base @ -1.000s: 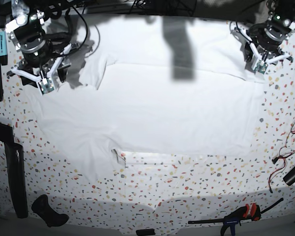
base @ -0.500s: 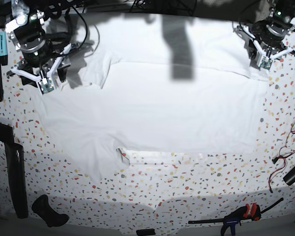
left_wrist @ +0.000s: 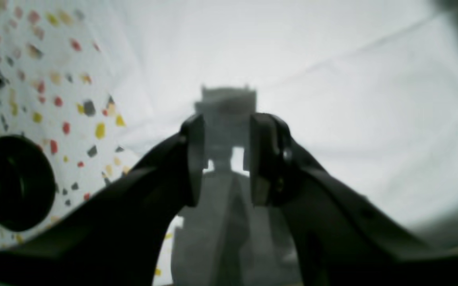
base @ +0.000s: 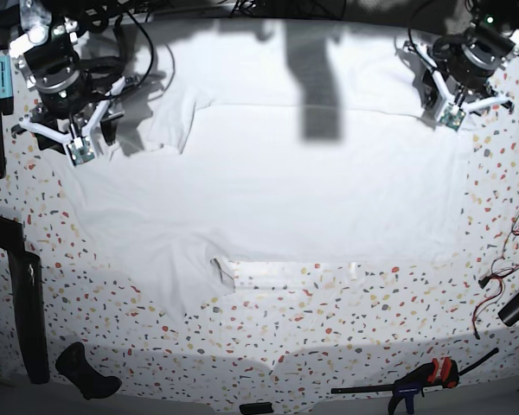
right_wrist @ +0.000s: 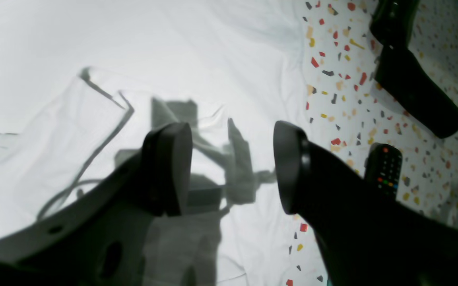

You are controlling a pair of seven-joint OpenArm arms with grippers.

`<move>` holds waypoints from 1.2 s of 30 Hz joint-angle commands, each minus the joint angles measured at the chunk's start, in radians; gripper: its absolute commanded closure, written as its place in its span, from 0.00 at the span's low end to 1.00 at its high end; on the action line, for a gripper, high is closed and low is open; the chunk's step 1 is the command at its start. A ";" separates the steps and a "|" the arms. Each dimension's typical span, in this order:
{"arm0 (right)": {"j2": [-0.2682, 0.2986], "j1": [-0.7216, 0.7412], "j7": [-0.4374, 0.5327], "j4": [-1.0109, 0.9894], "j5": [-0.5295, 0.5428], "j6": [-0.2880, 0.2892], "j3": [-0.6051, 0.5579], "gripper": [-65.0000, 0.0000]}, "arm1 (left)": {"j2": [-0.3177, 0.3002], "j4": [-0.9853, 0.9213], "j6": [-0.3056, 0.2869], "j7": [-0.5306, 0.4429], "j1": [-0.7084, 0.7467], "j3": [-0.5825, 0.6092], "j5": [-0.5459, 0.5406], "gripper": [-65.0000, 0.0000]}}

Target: Fold the T-shirt properly

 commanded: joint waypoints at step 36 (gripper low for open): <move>0.005 0.003 -0.048 0.020 0.001 -0.005 0.007 0.51 | -0.012 -1.135 -0.446 0.065 -1.147 -0.006 -0.496 0.55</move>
